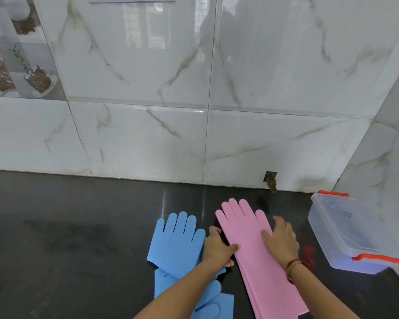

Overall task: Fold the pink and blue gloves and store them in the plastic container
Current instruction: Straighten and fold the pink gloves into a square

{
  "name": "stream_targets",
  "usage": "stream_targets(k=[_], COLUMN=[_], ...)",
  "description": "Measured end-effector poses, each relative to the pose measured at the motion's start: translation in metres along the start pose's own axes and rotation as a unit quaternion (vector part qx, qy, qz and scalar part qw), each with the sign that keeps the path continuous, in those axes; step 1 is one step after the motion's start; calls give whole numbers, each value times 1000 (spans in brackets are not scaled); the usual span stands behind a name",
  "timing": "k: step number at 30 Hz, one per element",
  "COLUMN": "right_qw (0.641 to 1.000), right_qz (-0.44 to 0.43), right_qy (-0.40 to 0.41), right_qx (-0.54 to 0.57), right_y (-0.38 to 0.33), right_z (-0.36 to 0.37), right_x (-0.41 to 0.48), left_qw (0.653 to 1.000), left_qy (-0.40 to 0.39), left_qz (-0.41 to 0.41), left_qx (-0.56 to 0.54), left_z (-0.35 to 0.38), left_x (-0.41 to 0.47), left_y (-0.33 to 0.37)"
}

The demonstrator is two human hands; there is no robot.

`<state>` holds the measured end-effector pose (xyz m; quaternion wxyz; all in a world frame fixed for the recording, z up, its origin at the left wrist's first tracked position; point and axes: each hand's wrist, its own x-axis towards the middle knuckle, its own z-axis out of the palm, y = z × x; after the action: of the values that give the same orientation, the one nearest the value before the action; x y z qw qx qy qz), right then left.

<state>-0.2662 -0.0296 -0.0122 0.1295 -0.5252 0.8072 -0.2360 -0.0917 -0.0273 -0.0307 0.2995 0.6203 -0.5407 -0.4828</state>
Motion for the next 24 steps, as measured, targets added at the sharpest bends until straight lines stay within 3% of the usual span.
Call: stream_targets(k=[3, 8, 13, 17, 20, 24], right_qw=[994, 986, 970, 958, 961, 960], right_qz=[33, 32, 67, 90, 80, 50], right_qy=[-88, -163, -209, -176, -152, -187], right_qx=[-51, -2, 106, 208, 214, 202], right_y=[34, 44, 33, 29, 35, 43], right_z=[-15, -26, -27, -24, -23, -25], right_x=[-22, -55, -73, -90, -97, -108], left_qw=[999, 970, 950, 926, 913, 906], left_qy=[6, -18, -75, -43, -11, -29], left_qz=[37, 141, 167, 185, 205, 248], left_qx=[35, 196, 252, 327, 353, 340], left_z=[1, -6, -6, -2, 1, -9], left_x=[-9, -31, -56, -67, -71, -71], left_y=[-2, -8, -3, -11, -17, -24])
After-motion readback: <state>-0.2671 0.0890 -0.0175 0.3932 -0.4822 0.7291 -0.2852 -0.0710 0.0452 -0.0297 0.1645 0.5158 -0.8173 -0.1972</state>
